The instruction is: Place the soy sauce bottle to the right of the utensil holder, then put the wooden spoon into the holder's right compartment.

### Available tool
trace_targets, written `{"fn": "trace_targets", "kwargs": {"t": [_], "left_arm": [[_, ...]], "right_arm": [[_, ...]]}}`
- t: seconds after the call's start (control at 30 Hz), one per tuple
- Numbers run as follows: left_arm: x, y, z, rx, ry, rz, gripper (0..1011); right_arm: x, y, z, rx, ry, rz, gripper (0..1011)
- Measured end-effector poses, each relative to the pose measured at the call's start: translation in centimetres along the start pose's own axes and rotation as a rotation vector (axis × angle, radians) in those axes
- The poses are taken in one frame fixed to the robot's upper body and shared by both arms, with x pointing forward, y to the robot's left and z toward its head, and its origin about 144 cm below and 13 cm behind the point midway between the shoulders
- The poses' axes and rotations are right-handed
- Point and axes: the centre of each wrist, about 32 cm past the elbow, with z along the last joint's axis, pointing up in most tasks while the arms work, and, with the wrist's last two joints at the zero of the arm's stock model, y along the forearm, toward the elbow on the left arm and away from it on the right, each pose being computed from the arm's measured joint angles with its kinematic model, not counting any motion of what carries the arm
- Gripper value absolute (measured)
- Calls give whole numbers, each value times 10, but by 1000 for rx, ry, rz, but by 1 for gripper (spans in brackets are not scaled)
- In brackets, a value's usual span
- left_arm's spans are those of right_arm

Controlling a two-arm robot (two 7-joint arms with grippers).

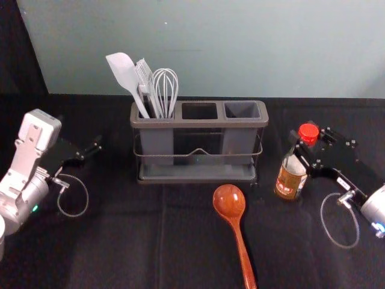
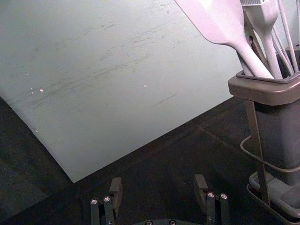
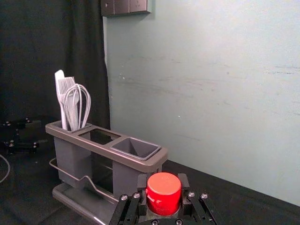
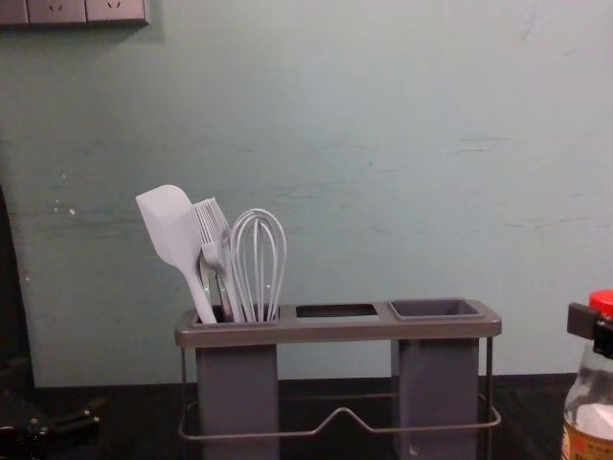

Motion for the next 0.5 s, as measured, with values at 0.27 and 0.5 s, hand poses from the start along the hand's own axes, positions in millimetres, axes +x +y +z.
{"fn": "trace_targets", "kwargs": {"t": [0.27, 0.5], "left_arm": [[0, 0, 0, 0, 0, 0, 1005], [0, 0, 0, 0, 0, 0, 1005]], "right_arm": [[27, 8, -2, 7, 13, 77, 393], [60, 17, -5, 11, 2, 148, 393]]}}
